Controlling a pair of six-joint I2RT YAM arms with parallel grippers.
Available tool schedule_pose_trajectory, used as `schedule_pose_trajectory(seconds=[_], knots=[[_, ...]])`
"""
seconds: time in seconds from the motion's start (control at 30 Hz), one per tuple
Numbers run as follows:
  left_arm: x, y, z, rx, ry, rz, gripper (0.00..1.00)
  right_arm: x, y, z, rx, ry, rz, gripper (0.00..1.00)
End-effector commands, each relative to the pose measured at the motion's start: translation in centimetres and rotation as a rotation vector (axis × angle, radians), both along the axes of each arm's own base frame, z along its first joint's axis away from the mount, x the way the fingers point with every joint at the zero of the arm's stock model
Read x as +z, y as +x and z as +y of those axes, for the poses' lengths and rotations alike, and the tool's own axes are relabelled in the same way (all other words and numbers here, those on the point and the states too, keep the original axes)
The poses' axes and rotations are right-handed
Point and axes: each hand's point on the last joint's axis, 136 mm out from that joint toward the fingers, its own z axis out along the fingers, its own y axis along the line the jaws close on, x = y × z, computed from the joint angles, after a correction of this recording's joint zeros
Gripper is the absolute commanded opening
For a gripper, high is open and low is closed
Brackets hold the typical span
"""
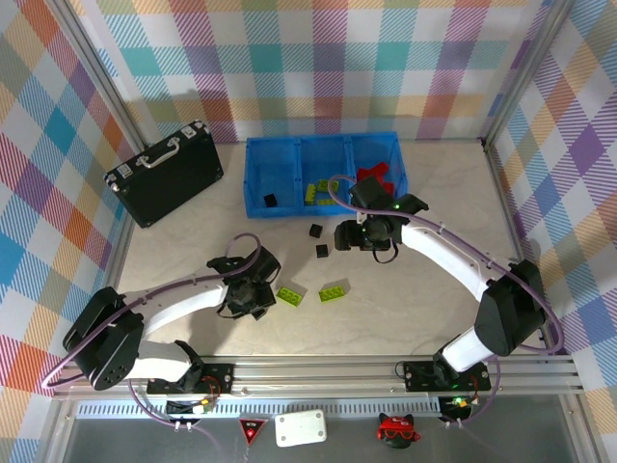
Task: Sort the legos into containers by color
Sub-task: Pick up the lego from the middle-left of the table, then place the lego in the container.
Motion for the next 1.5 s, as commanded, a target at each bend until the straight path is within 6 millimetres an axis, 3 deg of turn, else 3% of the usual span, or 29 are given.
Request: schedule_pose_trajectory(seconds=[0.0,0.47,0.8,1.03,1.3,1.47], knots=[[-1.0,-0.8,0.4,0.009,0.016,0.027,0.58,0.1,-0.4,-0.4,0.008,0.002,-0.01,0.71],[-2.0,-1.6,0.6,-0.003,0.022,0.063,0.38,-0.4,-0.6,-0.6,0.004,-0.008,0.001,0.71],[1.4,0.0,1.2,-0.057,0.069,0.007,0.33,-0.1,-0.7,-0.9,0.005,-0.02,-0.005,0.71],[5.1,4.3,1.2,-0.117,0.056,-0.039,0.32,0.1,-1.4,-2.1,-0.019,-0.045,-0.015,0.71],[9.7,13.5,0.0,-0.152,0.043,-0.146,0.32,0.4,-2.7,-3.5,-0.05,-0.05,-0.018,0.71],[11.5,18.9,-1.1,-0.157,0.002,-0.195,0.32,0.8,-3.4,-4.7,-0.067,-0.071,-0.03,0.71]])
